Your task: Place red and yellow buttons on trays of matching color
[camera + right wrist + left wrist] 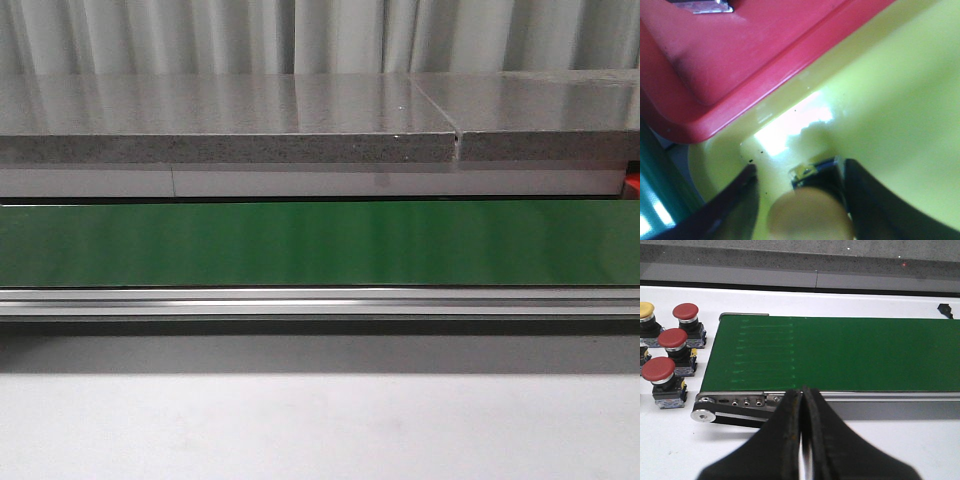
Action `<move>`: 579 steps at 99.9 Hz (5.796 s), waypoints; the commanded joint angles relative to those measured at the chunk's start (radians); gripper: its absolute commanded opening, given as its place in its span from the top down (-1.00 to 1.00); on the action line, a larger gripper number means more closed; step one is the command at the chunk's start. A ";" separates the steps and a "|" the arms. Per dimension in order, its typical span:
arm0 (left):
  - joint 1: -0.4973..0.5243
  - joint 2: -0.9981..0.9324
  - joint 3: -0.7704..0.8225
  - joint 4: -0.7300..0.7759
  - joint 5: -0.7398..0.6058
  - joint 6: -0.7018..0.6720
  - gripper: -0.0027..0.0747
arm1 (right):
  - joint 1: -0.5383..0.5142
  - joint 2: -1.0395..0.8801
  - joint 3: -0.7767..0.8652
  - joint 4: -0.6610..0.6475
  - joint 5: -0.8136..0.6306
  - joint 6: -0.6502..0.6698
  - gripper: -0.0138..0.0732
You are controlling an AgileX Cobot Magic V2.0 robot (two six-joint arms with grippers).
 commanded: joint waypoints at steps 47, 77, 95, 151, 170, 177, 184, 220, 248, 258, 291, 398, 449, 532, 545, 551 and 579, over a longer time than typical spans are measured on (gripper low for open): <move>-0.006 0.008 -0.025 -0.012 -0.076 -0.002 0.98 | 0.030 -0.143 -0.019 0.033 -0.122 -0.009 -0.76; -0.006 0.008 -0.025 -0.012 -0.076 -0.002 0.98 | 0.218 -0.366 -0.018 0.033 -0.151 -0.086 -0.76; -0.006 0.008 -0.025 -0.012 -0.076 -0.002 0.98 | 0.344 -0.478 0.007 0.033 -0.163 -0.136 -0.76; -0.006 0.008 -0.025 -0.012 -0.076 -0.002 0.98 | 0.567 -0.866 0.284 0.033 -0.208 -0.226 -0.45; -0.006 0.008 -0.025 -0.012 -0.076 -0.002 0.98 | 0.567 -0.941 0.333 0.033 -0.198 -0.226 0.34; -0.006 0.008 -0.025 -0.012 -0.076 -0.002 0.98 | 0.567 -0.953 0.341 0.033 -0.199 -0.226 0.64; -0.006 0.008 -0.025 -0.012 -0.076 -0.002 0.98 | 0.567 -0.958 0.343 0.033 -0.199 -0.226 0.84; -0.006 0.008 -0.025 -0.012 -0.076 -0.002 0.98 | 0.567 -0.958 0.343 0.033 -0.198 -0.226 0.83; -0.006 0.008 -0.025 -0.012 -0.076 -0.002 0.98 | 0.567 -0.958 0.343 0.033 -0.198 -0.226 0.83; -0.006 0.008 -0.025 -0.012 -0.076 -0.002 0.98 | 0.567 -0.958 0.343 0.033 -0.198 -0.226 0.83; -0.006 0.008 -0.025 -0.018 -0.076 -0.002 0.98 | 0.567 -0.958 0.343 0.033 -0.198 -0.226 0.83; 0.084 0.172 -0.148 0.263 -0.034 -0.406 -0.72 | 0.567 -0.958 0.343 0.033 -0.198 -0.226 0.83; 0.298 0.686 -0.408 0.180 -0.043 -0.478 -0.72 | 0.567 -0.958 0.343 0.033 -0.198 -0.226 0.83; 0.418 1.165 -0.420 0.180 -0.245 -0.478 -0.72 | 0.567 -0.958 0.343 0.033 -0.198 -0.226 0.83; 0.418 1.210 -0.437 0.180 -0.263 -0.478 -0.72 | 0.567 -0.958 0.343 0.033 -0.198 -0.226 0.83; 0.418 1.232 -0.451 0.180 -0.263 -0.478 -0.72 | 0.567 -0.958 0.343 0.033 -0.198 -0.226 0.83; 0.418 1.320 -0.514 0.180 -0.256 -0.478 -0.72 | 0.567 -0.958 0.343 0.033 -0.198 -0.226 0.83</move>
